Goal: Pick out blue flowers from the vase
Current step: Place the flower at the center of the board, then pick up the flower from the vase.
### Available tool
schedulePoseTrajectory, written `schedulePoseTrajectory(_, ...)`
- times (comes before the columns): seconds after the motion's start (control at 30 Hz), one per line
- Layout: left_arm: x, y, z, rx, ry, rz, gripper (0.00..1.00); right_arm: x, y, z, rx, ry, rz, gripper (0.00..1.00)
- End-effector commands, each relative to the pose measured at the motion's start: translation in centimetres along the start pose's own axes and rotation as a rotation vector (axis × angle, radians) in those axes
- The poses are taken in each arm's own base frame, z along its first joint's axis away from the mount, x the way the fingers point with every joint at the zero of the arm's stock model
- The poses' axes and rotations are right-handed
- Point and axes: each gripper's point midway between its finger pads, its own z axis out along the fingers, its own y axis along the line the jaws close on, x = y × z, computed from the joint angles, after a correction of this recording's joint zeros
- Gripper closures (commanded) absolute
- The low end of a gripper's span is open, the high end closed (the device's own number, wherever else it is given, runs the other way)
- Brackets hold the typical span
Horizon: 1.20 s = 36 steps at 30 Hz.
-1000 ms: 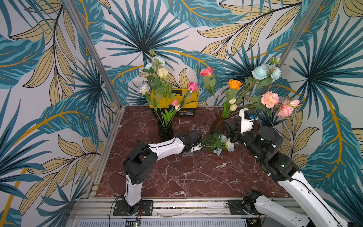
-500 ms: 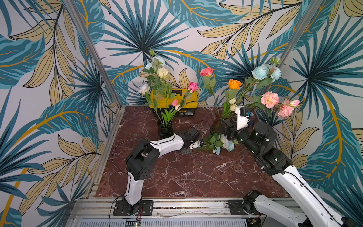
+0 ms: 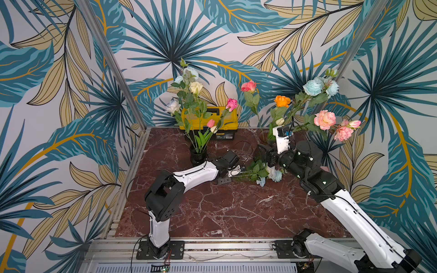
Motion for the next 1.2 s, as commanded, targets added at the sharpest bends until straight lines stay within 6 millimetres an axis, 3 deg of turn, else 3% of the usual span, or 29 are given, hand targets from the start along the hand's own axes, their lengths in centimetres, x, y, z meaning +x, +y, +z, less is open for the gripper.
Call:
schedulePoseTrajectory(0.0, -0.5, 0.3, -2.1, 0.013, -0.062, -0.054, 0.37, -0.3, 0.6, -0.1, -0.032, 0.01, -0.019, 0.47)
schedulePoseTrajectory(0.2, -1.7, 0.6, -5.8, 0.069, -0.234, -0.186, 0.36, 0.5, 1.4, 0.6, -0.08, 0.055, -0.022, 0.48)
schedulePoseTrajectory(0.37, -2.1, 1.8, -9.0, 0.077, -0.432, -0.367, 0.36, 3.1, 3.1, 3.2, -0.175, 0.187, -0.019, 0.55)
schedulePoseTrajectory(0.5, -1.9, 3.3, -12.7, 0.071, -0.622, -0.499, 0.36, 3.6, 5.0, 4.6, -0.228, 0.219, -0.052, 0.56)
schedulePoseTrajectory(0.6, 0.1, 5.1, -15.2, 0.037, -0.719, -0.609, 0.36, 3.5, 6.7, 5.7, -0.272, 0.233, -0.084, 0.57)
schedulePoseTrajectory(0.8, 7.1, 9.0, -18.1, -0.055, -0.882, -0.889, 0.35, 3.3, 10.2, 7.8, -0.359, 0.242, -0.113, 0.57)
schedulePoseTrajectory(1.0, 13.6, 12.1, -18.0, -0.171, -0.91, -1.133, 0.35, 3.8, 13.6, 10.0, -0.442, 0.264, -0.127, 0.59)
schedulePoseTrajectory(1.17, 14.9, 14.5, -18.1, -0.203, -0.919, -1.178, 0.34, 3.9, 14.8, 10.7, -0.476, 0.253, -0.101, 0.6)
